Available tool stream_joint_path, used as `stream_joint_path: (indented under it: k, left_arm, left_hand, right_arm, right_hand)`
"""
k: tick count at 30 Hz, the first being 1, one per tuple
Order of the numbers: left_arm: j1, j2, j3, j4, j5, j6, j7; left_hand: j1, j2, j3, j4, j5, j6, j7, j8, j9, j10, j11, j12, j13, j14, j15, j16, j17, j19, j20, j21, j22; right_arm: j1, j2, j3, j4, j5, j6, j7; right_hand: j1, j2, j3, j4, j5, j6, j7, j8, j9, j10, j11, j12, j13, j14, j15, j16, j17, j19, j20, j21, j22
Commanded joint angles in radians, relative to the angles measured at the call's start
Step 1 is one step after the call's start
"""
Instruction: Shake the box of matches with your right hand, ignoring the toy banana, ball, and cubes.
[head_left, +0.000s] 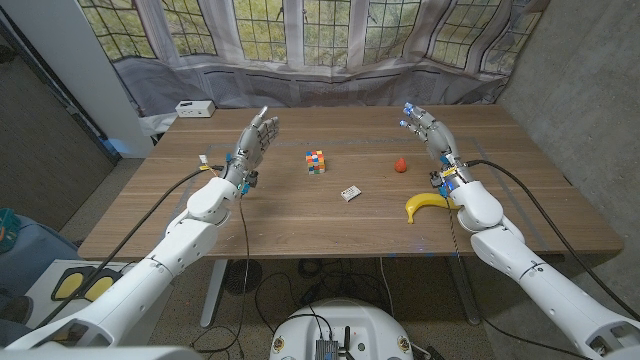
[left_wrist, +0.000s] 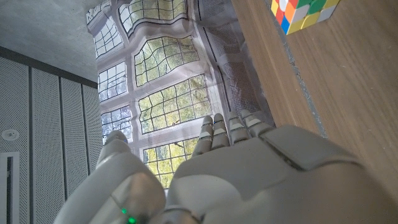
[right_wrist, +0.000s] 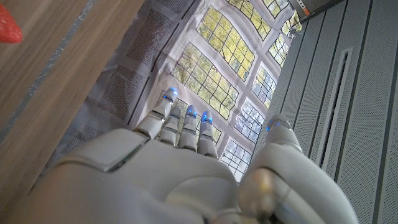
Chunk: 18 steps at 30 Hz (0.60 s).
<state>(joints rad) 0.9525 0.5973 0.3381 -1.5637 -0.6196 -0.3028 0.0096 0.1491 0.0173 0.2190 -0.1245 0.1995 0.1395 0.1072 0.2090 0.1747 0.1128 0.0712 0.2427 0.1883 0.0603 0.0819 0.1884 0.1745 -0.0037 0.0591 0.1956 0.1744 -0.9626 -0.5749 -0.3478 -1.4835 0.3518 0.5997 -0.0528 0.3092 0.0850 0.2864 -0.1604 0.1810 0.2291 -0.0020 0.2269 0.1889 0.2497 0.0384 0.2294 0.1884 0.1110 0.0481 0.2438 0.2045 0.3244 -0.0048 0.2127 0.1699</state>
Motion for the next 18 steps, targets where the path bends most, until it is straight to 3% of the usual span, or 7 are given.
stream_joint_path:
  k: [1,6,10,18]
  left_arm:
    - [0.011,-0.008,-0.011,0.011,0.004,-0.049,-0.009]
    - [0.008,-0.009,-0.010,0.017,0.004,-0.049,-0.012]
    - [0.007,-0.009,-0.010,0.020,0.008,-0.052,-0.011]
    - [0.003,-0.021,-0.007,0.050,0.010,-0.088,-0.031]
  left_hand:
    - [0.009,0.006,0.008,-0.001,-0.002,0.012,-0.001,-0.004,0.002,0.006,-0.005,-0.004,0.005,-0.008,0.002,-0.001,0.004,-0.010,0.000,-0.003,0.006]
    - [0.010,0.008,0.009,-0.001,-0.003,0.014,-0.001,-0.005,0.002,0.009,-0.003,-0.004,0.005,-0.006,0.004,0.000,0.004,-0.012,0.001,-0.003,0.005]
    - [0.011,0.009,0.009,-0.002,-0.003,0.015,-0.002,-0.006,0.002,0.010,-0.005,-0.004,0.005,-0.005,0.002,0.001,0.004,-0.012,0.001,-0.003,0.005]
    - [0.014,0.010,0.010,-0.003,-0.004,0.020,-0.004,-0.006,0.003,0.015,-0.009,-0.004,0.005,0.002,-0.003,0.003,0.004,-0.012,0.006,-0.002,0.005]
  right_arm:
    - [-0.015,-0.029,0.010,-0.058,-0.104,-0.011,-0.054]
    - [-0.017,-0.042,0.007,-0.082,-0.142,-0.022,-0.063]
    - [-0.030,-0.053,0.013,-0.113,-0.192,-0.040,-0.094]
    - [-0.053,-0.059,0.024,-0.148,-0.248,-0.057,-0.141]
  right_hand:
    - [0.054,0.017,0.029,-0.013,0.010,0.023,-0.016,0.004,0.001,0.018,-0.027,0.002,0.004,0.017,-0.005,0.001,0.000,0.015,0.000,0.002,0.003]
    - [0.104,0.022,0.050,-0.022,0.017,0.034,-0.022,0.003,0.001,0.026,-0.036,-0.004,0.004,0.033,-0.001,0.001,-0.002,0.028,0.016,0.002,0.003]
    - [0.165,0.024,0.073,-0.029,0.024,0.039,-0.040,0.001,0.002,0.033,-0.067,-0.009,0.004,0.040,-0.008,-0.002,-0.004,0.032,0.018,-0.003,0.003]
    - [0.257,0.009,0.102,-0.035,0.027,0.047,-0.056,0.001,0.003,0.046,-0.086,-0.015,0.004,0.054,-0.012,-0.005,-0.006,0.046,0.023,-0.005,0.002]
